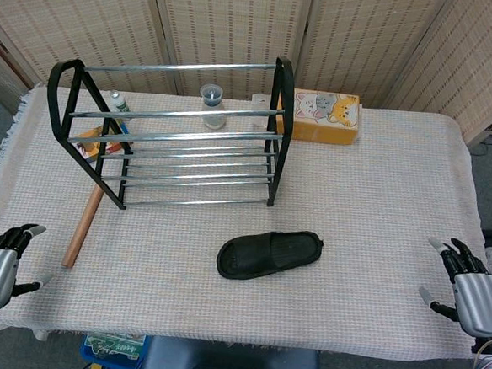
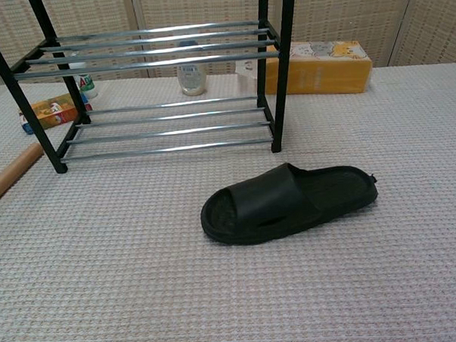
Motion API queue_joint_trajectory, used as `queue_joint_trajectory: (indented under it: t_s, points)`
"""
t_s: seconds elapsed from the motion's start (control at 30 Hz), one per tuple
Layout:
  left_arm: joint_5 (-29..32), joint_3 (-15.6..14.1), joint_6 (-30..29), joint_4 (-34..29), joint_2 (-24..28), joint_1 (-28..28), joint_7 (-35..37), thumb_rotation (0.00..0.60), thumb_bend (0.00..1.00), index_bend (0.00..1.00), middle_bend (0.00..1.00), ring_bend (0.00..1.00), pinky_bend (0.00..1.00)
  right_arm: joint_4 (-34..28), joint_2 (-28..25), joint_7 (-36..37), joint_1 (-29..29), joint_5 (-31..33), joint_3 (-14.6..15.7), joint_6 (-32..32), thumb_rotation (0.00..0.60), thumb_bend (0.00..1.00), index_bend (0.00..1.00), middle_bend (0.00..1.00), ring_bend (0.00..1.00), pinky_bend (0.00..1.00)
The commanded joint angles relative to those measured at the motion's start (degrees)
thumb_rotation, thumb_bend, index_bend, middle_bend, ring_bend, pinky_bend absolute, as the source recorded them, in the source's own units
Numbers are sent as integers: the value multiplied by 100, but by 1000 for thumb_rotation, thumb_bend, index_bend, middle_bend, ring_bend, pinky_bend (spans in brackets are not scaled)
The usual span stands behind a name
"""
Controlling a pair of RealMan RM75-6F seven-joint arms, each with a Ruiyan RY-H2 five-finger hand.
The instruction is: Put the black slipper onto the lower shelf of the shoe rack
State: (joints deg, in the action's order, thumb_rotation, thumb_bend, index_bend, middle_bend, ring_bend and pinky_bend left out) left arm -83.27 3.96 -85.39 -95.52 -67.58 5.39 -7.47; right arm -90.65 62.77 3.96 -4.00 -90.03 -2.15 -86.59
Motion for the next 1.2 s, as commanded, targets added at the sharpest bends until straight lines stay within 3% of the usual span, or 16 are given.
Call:
queue_joint_trajectory:
  t_s: [0.03, 0.4, 0.8, 1.2]
  points:
    - [10, -1, 11, 8, -7, 6, -8, 600, 76, 248, 234, 220, 305, -1, 7, -11, -20, 2, 1, 36, 600, 216, 101, 213, 142, 248]
    - [58, -6, 6, -1, 6, -11, -23, 600, 76, 248, 234, 220, 305, 28, 75, -52, -201, -55, 8, 299, 600, 216, 101, 212, 142, 248]
    - [46, -20, -26, -22, 29, -35, 19, 600, 76, 248, 234, 220, 305, -132, 380, -99, -1063, -322, 84, 1551, 600, 261, 101, 212, 142, 248]
    - [24, -73, -136, 62, 54, -150, 216, 600, 76, 248, 235, 220, 304, 38, 1053, 1023, -2044, -380, 180, 2872, 600, 266, 101, 202, 142, 248]
